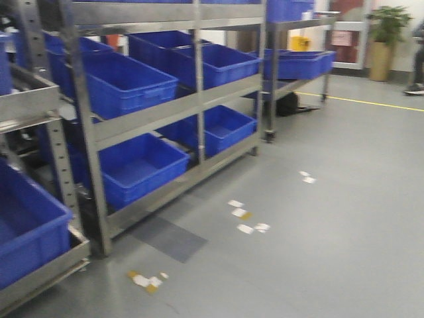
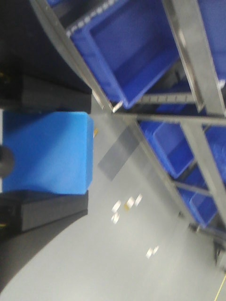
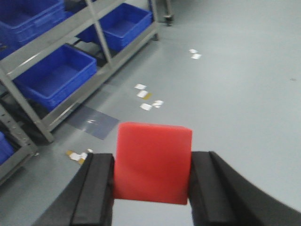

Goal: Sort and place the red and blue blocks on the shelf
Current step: 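Drive up to the shelf and bring both cubes over blue bins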

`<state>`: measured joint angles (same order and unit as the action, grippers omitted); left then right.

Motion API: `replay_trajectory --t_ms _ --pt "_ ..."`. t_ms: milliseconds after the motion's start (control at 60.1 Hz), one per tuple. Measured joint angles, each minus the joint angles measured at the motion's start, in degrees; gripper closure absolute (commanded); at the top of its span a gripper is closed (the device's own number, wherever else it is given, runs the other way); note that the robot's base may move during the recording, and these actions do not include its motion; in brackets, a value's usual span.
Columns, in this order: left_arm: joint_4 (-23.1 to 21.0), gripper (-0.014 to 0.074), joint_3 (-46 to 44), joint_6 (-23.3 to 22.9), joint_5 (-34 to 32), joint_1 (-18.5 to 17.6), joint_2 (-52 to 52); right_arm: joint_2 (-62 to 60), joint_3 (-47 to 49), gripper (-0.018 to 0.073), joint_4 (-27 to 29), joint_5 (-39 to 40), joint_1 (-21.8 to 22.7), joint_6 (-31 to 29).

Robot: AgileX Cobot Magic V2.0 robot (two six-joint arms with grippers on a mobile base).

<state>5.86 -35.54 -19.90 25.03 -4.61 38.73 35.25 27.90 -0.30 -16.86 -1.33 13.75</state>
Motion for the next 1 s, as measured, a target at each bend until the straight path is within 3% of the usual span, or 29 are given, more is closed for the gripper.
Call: replay_trajectory --t_ms 999 --pt "0.0 0.047 0.0 0.0 0.0 0.0 0.0 0.0 0.0 0.0495 0.0 0.0 0.0 0.0"
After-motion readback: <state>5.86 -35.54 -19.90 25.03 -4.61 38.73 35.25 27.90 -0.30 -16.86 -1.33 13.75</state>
